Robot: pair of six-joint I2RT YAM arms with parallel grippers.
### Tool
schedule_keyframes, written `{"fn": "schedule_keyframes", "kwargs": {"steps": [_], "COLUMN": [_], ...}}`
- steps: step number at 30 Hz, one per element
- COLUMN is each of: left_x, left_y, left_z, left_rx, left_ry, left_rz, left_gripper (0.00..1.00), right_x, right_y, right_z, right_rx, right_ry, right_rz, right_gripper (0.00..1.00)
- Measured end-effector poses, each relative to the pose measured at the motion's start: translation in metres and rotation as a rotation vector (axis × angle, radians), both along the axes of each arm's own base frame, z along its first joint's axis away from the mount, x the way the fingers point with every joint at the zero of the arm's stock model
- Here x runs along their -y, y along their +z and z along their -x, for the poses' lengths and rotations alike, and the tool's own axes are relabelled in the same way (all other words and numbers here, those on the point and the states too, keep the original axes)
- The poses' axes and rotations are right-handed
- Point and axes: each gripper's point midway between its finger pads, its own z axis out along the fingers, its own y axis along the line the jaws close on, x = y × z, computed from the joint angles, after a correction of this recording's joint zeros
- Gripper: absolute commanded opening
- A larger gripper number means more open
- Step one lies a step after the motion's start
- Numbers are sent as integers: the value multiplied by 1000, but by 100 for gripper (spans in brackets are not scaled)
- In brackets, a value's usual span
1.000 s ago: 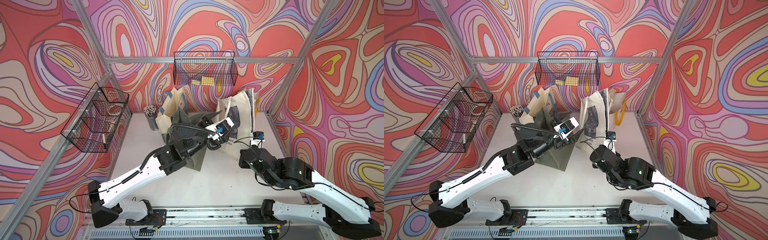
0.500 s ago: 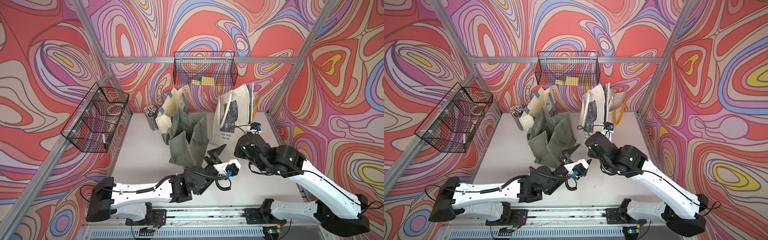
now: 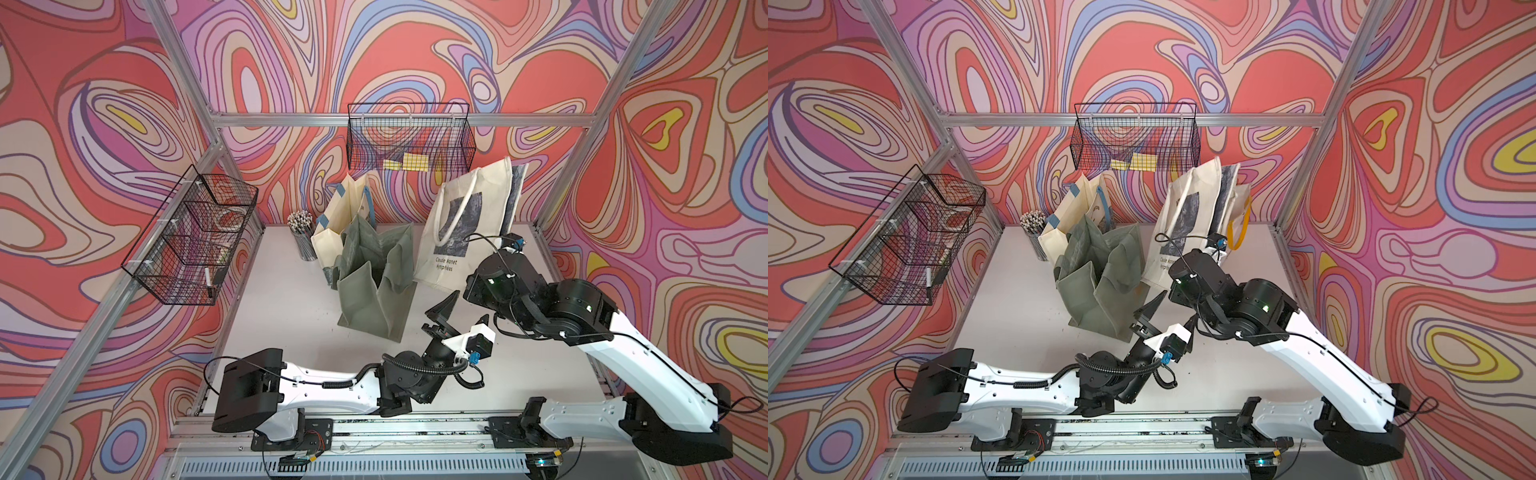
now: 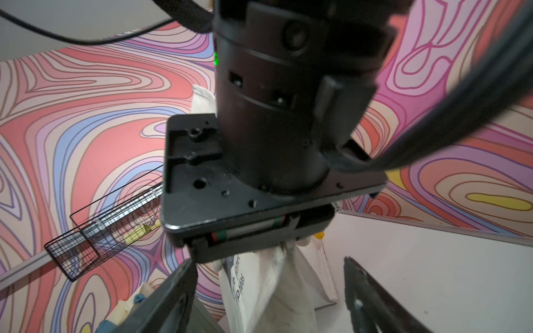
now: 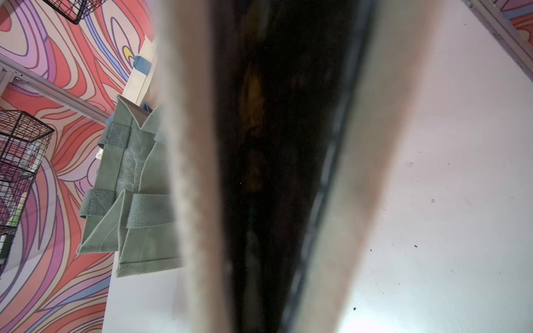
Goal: Put away the canvas bag
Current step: Press the canvas bag.
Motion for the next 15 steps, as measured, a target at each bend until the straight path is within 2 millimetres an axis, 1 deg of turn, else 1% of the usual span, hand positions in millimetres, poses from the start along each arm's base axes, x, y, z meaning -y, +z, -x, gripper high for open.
{"fn": "schedule_keyframes", "kwargs": {"steps": [5,7,11,15], "left_x": [-6,-11,-13,-15], "left_y": [10,10,6,5], "left_z": [-11,-19,-29,-37], "left_rx": [-2,-8,-14,-22], "left_ry": [67,97,113,117], "left_rz": [52,64,71,85], "left_gripper": [80,80,76,71], "right_x": [0,0,0,-2], "right_y": [6,7,10,12], "right_z": [2,3,1,1], "right_rx": [-4,-5,0,2], "right_ry": [-5,-7,-18,-18], "right_rz": [-30,-41,-64,-78], "right_gripper": [0,0,0,0]}}
